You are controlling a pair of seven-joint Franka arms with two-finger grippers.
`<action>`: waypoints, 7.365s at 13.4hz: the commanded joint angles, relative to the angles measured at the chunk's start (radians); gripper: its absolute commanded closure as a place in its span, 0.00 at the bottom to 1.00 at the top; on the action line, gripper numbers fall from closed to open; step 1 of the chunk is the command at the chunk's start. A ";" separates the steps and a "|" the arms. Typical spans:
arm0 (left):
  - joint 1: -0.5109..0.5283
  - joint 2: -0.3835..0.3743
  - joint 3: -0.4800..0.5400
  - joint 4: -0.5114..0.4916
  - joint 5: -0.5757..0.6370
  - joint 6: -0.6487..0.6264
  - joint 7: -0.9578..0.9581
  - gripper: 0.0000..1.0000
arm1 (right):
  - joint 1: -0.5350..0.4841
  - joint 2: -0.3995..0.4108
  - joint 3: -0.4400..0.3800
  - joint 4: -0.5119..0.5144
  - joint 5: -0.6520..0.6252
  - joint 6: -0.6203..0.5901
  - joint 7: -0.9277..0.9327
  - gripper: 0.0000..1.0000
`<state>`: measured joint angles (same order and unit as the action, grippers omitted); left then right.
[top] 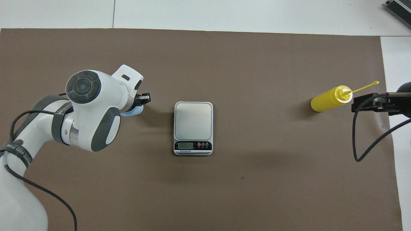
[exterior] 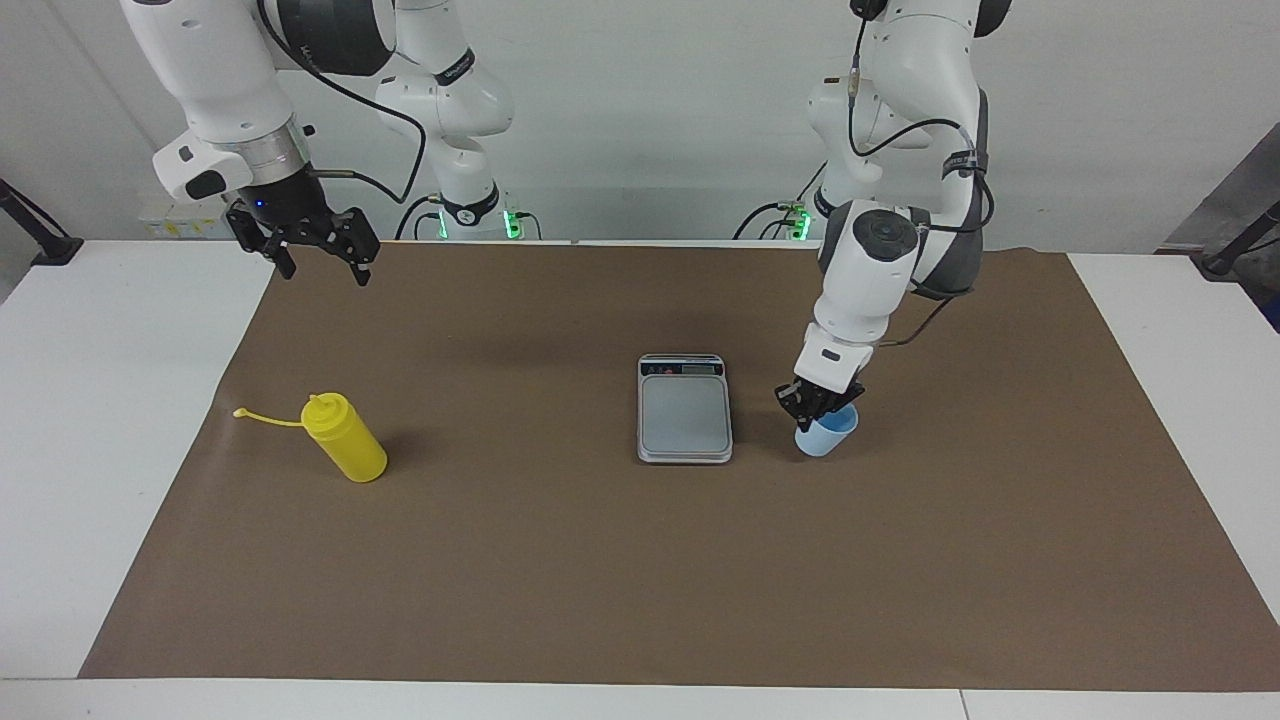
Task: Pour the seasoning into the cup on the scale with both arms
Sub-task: 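Lower the blue cup onto the scale and open the left gripper, then withdraw the left gripper from the cup while the right gripper moves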
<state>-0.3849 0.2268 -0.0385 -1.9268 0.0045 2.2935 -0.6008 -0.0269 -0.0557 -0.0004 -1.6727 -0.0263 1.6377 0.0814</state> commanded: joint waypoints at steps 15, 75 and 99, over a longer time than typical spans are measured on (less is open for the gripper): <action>-0.198 0.183 0.017 0.354 0.031 -0.290 -0.243 1.00 | 0.002 0.004 -0.007 0.008 0.012 -0.019 -0.002 0.00; -0.091 0.320 -0.055 0.827 0.077 -0.661 -0.303 0.54 | -0.013 -0.001 -0.003 -0.008 0.012 -0.010 -0.041 0.00; 0.374 -0.147 -0.049 0.337 0.031 -0.691 0.512 0.37 | -0.441 0.163 -0.009 -0.483 0.969 0.494 -1.763 0.00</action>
<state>-0.0270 0.2200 -0.0857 -1.3709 0.0505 1.4950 -0.1036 -0.4568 0.0851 -0.0181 -2.1371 0.8524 2.0989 -1.5604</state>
